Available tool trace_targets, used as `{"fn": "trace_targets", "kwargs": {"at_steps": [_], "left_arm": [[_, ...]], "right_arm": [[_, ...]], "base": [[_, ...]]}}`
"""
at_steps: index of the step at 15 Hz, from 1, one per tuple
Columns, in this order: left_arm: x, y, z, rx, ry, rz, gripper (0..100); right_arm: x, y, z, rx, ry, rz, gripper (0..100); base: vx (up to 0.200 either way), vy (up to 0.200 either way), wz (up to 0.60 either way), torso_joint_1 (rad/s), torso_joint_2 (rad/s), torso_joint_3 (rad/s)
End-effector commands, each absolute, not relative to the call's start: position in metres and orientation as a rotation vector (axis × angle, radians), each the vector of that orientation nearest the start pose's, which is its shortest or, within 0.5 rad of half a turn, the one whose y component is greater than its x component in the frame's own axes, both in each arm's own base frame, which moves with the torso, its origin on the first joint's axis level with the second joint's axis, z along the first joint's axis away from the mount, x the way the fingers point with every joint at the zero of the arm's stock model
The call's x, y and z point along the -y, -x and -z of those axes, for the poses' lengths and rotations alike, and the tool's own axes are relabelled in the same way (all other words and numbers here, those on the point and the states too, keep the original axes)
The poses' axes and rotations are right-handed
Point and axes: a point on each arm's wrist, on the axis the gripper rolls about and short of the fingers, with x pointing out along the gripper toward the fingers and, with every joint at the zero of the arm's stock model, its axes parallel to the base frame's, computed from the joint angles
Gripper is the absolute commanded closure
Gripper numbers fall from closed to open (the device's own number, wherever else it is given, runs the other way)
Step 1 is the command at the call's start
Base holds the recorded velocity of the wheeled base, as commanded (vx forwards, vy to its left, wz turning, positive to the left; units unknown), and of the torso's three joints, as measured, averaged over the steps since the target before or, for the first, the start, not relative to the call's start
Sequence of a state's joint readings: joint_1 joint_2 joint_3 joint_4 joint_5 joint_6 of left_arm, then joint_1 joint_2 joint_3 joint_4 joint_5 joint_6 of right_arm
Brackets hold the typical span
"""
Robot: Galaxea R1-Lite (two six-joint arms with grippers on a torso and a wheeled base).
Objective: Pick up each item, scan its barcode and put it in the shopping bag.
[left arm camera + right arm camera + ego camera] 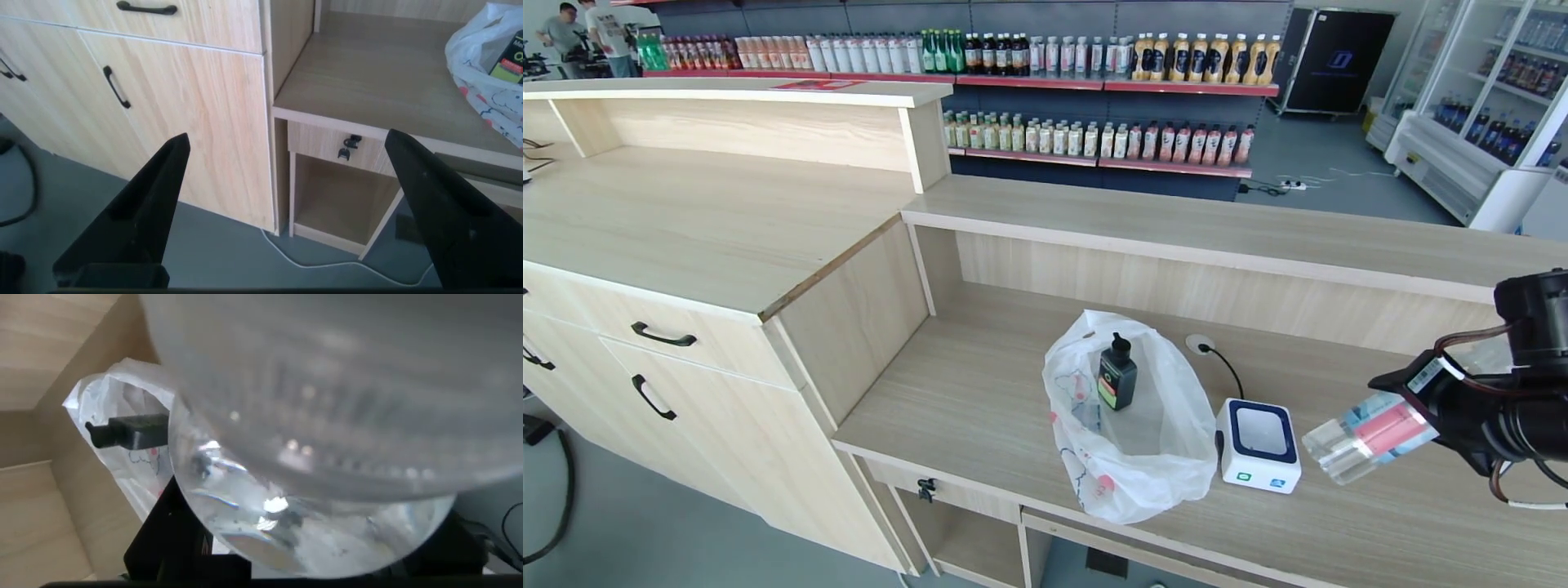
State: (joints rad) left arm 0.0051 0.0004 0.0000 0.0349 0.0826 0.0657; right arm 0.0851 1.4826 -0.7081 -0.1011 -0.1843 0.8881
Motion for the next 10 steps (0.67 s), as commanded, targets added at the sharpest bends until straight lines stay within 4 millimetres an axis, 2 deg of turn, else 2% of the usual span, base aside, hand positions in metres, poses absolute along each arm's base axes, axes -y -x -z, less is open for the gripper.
{"fn": "trace_targets", "kwargs": {"at_steps": [1, 4, 7, 10], "left_arm": [[-0.002, 0.023, -0.072, -0.038, -0.067, -0.088, 0], [-0.002, 0.023, -0.072, -0.038, -0.067, -0.086, 0], [-0.002, 0.023, -0.072, -0.038, -0.067, -0.086, 0], [-0.002, 0.023, -0.072, -0.038, -0.067, -0.088, 0]], "right_arm": [[-0.016, -0.233, -0.163, -0.594, -0.764, 0.386, 100], [-0.008, -0.245, -0.151, -0.647, -0.795, 0.389, 100], [-0.002, -0.257, -0.145, -0.623, -0.799, 0.379, 100], [0.009, -0.26, -0.141, -0.624, -0.773, 0.381, 100]], "base": [[0.0, 0.0, 0.0, 0.0, 0.0, 0.0], [0.0, 0.0, 0.0, 0.0, 0.0, 0.0], [0.0, 0.0, 0.0, 0.0, 0.0, 0.0], [0.0, 0.0, 0.0, 0.0, 0.0, 0.0]]}}
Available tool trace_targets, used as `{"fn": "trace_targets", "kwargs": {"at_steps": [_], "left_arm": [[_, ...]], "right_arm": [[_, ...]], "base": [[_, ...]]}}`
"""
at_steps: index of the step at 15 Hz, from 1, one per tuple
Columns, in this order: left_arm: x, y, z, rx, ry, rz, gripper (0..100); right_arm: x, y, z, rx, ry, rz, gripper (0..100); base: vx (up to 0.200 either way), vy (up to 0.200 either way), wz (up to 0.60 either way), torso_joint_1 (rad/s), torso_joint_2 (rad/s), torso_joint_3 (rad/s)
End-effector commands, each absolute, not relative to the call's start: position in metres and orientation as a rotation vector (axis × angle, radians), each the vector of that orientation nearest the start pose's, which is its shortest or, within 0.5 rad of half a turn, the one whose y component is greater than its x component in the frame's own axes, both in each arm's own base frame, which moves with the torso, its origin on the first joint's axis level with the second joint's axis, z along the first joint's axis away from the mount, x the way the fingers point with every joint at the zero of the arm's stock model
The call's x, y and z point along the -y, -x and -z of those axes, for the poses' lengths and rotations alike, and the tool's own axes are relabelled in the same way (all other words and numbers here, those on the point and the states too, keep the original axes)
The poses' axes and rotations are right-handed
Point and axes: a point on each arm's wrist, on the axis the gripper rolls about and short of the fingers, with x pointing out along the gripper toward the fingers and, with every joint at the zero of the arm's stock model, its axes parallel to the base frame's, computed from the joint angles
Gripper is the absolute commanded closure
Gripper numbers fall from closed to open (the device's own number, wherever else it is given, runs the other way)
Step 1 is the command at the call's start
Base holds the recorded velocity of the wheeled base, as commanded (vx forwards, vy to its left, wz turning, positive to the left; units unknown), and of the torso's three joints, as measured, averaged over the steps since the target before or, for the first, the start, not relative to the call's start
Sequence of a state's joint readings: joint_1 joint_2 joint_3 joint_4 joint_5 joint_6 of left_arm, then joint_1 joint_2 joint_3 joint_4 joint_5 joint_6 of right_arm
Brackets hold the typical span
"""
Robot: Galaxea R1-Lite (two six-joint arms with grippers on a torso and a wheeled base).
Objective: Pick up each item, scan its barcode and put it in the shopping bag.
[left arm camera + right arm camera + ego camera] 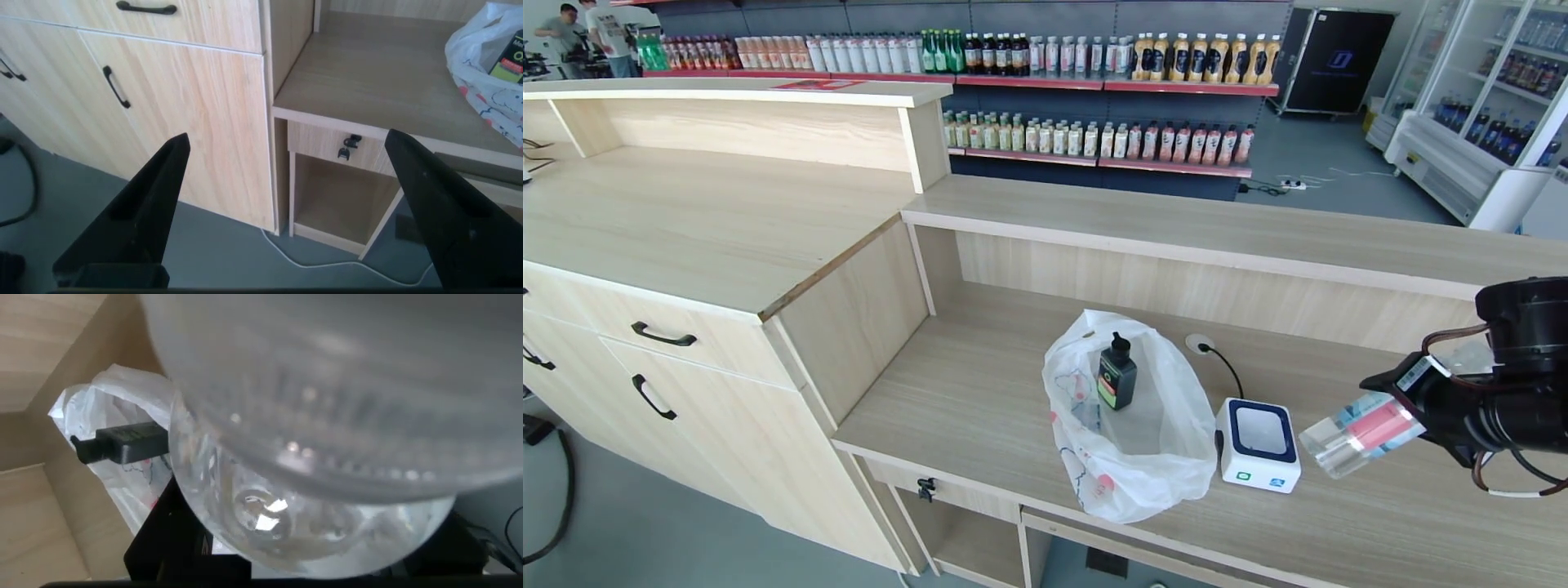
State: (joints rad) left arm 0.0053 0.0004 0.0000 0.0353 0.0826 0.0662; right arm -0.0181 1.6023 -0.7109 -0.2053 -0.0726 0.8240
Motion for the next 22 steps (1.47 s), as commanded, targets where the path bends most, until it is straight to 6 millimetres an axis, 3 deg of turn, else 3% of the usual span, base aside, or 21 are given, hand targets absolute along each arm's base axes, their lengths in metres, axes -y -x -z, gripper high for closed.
{"fn": "trace_targets", "kwargs": {"at_steps": [1, 22], "left_arm": [[-0.002, 0.023, -0.072, -0.038, -0.067, -0.088, 0], [-0.002, 0.023, -0.072, -0.038, -0.067, -0.086, 0]], "right_arm": [[0.013, -0.26, -0.139, -0.633, -0.78, 0.386, 100], [0.012, -0.289, -0.131, -0.625, -0.773, 0.251, 100]], "base": [[0.0, 0.0, 0.0, 0.0, 0.0, 0.0], [0.0, 0.0, 0.0, 0.0, 0.0, 0.0]]}}
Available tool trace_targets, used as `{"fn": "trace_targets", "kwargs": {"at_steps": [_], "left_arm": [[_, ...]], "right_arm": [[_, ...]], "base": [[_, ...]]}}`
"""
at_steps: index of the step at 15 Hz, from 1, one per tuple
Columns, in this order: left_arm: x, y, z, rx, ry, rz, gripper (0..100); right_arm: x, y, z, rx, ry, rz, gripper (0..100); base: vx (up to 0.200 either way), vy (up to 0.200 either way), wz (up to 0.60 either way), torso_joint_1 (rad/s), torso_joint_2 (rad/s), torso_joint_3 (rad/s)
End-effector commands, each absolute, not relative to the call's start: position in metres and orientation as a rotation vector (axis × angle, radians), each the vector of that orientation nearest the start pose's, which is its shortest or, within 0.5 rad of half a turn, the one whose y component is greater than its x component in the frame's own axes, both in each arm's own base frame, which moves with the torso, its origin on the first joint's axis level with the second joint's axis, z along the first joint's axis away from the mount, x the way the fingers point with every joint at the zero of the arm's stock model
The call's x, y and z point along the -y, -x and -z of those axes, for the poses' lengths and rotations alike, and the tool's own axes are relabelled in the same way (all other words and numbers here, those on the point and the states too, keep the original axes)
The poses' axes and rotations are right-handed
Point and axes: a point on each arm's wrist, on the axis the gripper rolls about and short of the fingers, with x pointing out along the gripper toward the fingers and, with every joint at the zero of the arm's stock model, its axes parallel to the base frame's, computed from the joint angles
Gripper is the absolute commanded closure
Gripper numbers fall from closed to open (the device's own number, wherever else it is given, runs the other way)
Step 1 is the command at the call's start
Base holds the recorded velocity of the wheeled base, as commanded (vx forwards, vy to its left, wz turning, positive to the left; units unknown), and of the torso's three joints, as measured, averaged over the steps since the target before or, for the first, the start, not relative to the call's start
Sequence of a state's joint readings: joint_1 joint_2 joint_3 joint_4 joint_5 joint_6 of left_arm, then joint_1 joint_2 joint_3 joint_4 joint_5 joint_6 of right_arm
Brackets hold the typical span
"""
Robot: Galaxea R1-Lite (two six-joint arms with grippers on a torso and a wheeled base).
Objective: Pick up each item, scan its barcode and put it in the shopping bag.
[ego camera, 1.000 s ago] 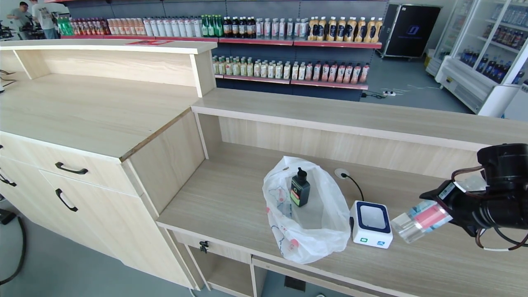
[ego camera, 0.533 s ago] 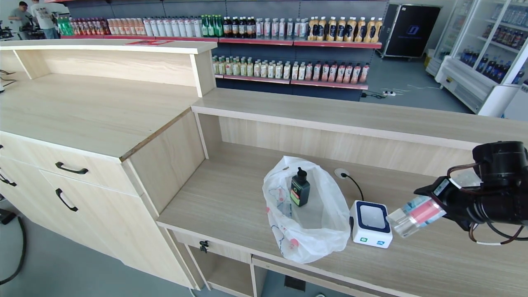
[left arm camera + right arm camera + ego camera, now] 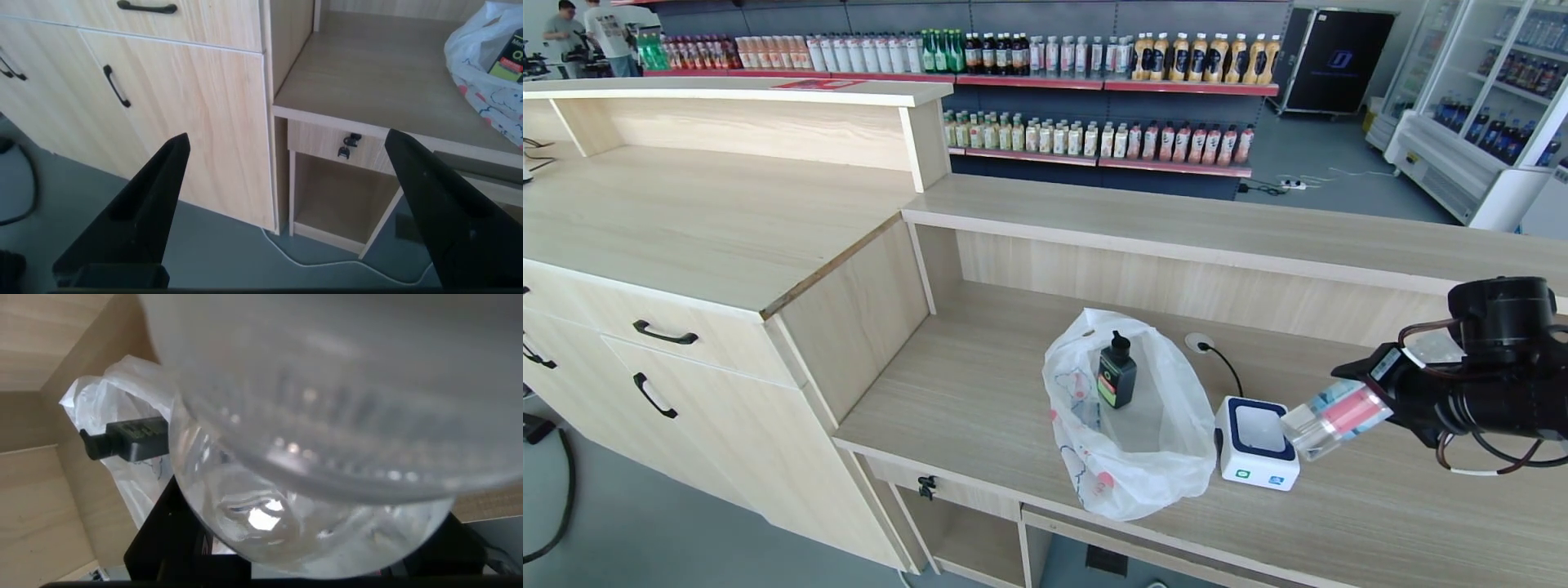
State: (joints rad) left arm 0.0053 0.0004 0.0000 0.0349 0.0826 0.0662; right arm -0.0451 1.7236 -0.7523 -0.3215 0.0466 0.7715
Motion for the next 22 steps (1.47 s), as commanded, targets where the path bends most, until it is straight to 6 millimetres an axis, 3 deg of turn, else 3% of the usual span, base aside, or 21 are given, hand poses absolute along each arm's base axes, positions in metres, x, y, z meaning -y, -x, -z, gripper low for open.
{"fn": "trace_targets", "kwargs": {"at_steps": [1, 22], "left_arm": [[-0.002, 0.023, -0.072, -0.038, -0.067, -0.086, 0], [-0.002, 0.023, -0.072, -0.038, -0.067, -0.088, 0]], "right_arm": [[0.012, -0.289, -0.131, -0.625, -0.773, 0.251, 100], [0.009, -0.3, -0.121, -0.641, -0.777, 0.247, 100]], "base": [[0.0, 0.0, 0.0, 0.0, 0.0, 0.0], [0.0, 0.0, 0.0, 0.0, 0.0, 0.0]]}}
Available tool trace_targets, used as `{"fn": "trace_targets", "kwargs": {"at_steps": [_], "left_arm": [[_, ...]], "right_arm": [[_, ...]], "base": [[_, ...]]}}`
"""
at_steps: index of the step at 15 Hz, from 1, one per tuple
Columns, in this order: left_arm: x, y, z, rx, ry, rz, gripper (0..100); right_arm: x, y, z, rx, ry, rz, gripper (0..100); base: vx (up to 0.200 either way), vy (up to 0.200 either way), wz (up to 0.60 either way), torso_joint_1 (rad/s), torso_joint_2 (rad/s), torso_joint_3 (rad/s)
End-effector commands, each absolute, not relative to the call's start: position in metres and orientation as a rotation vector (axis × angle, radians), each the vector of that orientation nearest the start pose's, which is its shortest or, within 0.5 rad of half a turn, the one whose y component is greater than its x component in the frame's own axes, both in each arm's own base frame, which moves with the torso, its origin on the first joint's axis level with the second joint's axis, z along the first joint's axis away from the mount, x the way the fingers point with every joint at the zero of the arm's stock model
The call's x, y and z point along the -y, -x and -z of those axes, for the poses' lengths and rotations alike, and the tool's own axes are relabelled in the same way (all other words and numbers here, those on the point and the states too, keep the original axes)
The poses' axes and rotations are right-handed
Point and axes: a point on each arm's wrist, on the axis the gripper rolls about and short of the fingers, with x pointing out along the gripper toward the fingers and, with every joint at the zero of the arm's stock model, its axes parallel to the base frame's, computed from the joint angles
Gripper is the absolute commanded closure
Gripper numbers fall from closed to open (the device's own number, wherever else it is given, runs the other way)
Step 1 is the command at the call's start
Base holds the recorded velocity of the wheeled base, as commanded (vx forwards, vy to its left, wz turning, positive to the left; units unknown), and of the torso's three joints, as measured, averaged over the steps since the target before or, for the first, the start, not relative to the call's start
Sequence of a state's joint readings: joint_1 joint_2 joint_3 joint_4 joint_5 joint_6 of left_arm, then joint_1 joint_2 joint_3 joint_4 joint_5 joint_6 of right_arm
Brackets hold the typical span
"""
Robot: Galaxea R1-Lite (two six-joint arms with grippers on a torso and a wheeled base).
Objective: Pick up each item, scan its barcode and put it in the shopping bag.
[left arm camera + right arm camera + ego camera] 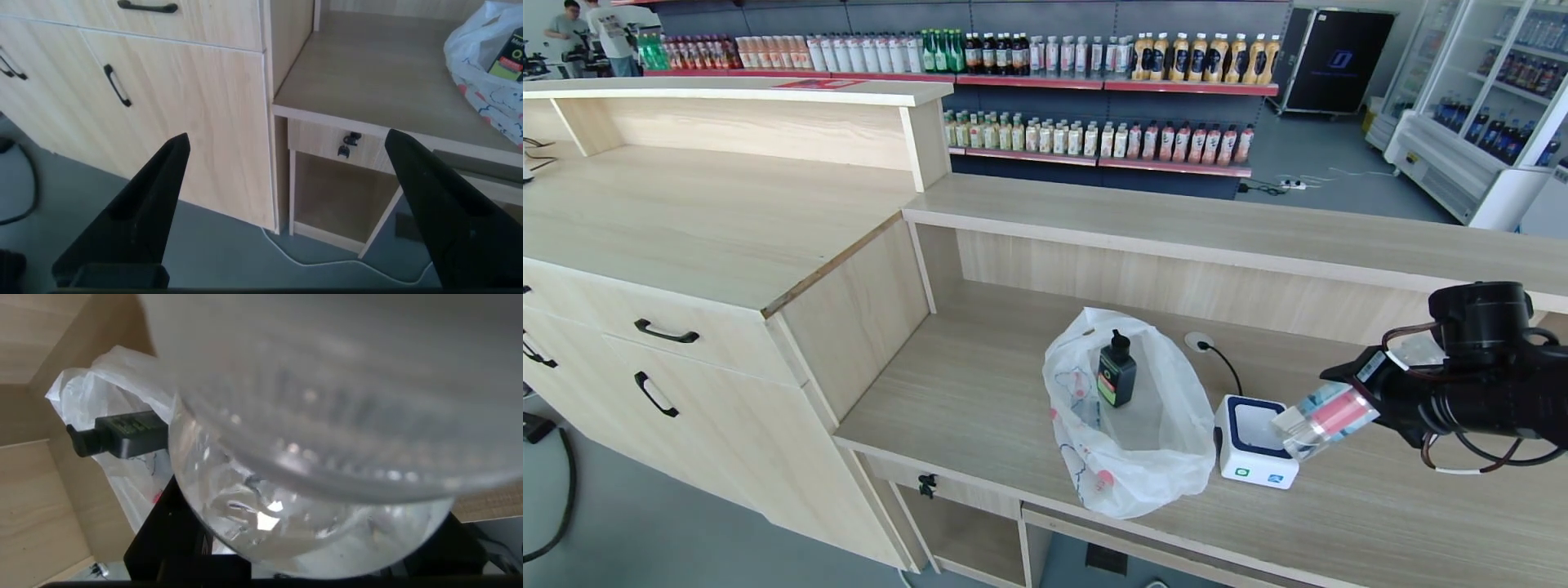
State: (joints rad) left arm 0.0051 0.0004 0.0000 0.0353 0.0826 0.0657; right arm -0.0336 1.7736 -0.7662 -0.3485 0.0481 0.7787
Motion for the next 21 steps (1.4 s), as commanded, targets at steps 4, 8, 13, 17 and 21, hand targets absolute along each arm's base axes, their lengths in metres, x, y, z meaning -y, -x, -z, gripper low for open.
{"fn": "trace_targets", "kwargs": {"at_steps": [4, 8, 13, 17, 21], "left_arm": [[-0.002, 0.023, -0.072, -0.038, -0.067, -0.086, 0], [-0.002, 0.023, -0.072, -0.038, -0.067, -0.088, 0], [-0.002, 0.023, -0.072, -0.038, -0.067, -0.088, 0], [-0.002, 0.023, -0.072, -0.038, -0.067, -0.088, 0], [-0.002, 0.023, -0.072, -0.038, -0.067, -0.088, 0]], "right_arm": [[0.008, -0.298, -0.118, -0.648, -0.777, 0.251, 100], [0.009, -0.298, -0.117, -0.647, -0.779, 0.256, 100], [0.009, -0.301, -0.119, -0.639, -0.775, 0.249, 100], [0.006, -0.289, -0.141, -0.545, -0.589, 0.184, 100], [-0.004, -0.256, -0.169, -0.389, 0.113, 0.054, 100]], "base": [[0.0, 0.0, 0.0, 0.0, 0.0, 0.0], [0.0, 0.0, 0.0, 0.0, 0.0, 0.0], [0.0, 0.0, 0.0, 0.0, 0.0, 0.0], [0.0, 0.0, 0.0, 0.0, 0.0, 0.0], [0.0, 0.0, 0.0, 0.0, 0.0, 0.0]]}}
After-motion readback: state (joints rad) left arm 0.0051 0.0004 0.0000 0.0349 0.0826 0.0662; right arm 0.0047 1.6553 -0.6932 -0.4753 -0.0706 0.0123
